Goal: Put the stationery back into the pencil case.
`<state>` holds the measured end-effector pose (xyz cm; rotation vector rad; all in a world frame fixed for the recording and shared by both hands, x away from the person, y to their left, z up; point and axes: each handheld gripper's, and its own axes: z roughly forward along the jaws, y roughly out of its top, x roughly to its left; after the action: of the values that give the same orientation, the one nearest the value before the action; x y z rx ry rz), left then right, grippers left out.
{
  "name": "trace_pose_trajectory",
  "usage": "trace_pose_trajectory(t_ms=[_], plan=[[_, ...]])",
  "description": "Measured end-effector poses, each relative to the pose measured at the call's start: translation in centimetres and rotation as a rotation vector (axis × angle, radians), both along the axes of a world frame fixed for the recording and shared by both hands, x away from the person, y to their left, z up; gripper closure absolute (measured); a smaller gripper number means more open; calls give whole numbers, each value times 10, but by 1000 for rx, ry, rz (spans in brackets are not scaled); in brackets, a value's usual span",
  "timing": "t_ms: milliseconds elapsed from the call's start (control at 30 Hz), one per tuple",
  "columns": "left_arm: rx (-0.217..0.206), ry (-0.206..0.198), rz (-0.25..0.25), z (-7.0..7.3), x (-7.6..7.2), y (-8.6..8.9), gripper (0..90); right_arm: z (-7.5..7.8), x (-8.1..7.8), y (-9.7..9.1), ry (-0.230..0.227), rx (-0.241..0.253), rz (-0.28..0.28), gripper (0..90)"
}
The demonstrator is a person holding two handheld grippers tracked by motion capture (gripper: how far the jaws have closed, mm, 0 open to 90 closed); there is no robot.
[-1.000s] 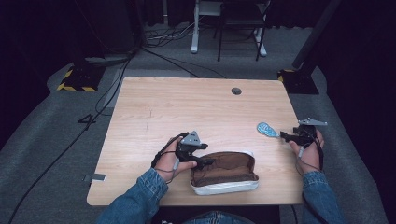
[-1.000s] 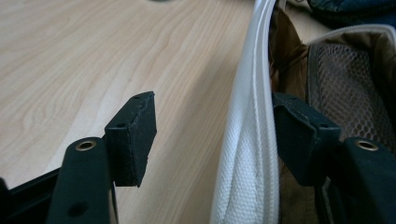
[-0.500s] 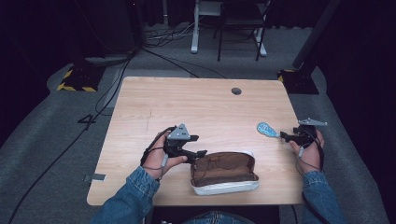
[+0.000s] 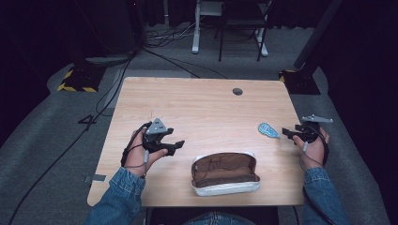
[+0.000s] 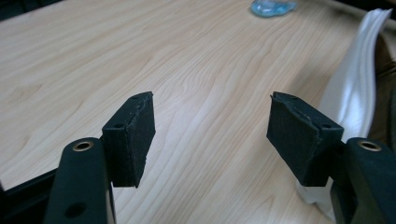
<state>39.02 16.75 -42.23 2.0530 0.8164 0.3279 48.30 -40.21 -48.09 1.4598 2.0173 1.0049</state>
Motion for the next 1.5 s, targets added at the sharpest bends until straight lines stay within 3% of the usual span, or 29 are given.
trace_pose_trajectory(t_ms=[300,433,600,667,700,900,1167,1333,1500], plan=[[-2,64,90,-12,-3,25,326,10,10,18,49,12,104,288],[13,78,117,-16,-5,31,320,12,15,31,72,-15,165,333],[85,86,169,-24,-7,45,317,11,21,43,101,-42,217,341],[113,85,198,-28,-7,53,316,8,24,48,131,-60,228,304],[106,90,214,-29,-7,55,316,7,26,50,135,-74,237,307],[132,114,266,-37,-7,70,316,4,30,58,188,-107,255,309],[150,139,306,-48,-5,82,316,-3,34,64,206,-149,277,310],[156,150,317,-53,-4,87,315,0,33,65,207,-170,291,489],[155,162,320,-55,-4,88,315,1,32,65,207,-178,303,492]])
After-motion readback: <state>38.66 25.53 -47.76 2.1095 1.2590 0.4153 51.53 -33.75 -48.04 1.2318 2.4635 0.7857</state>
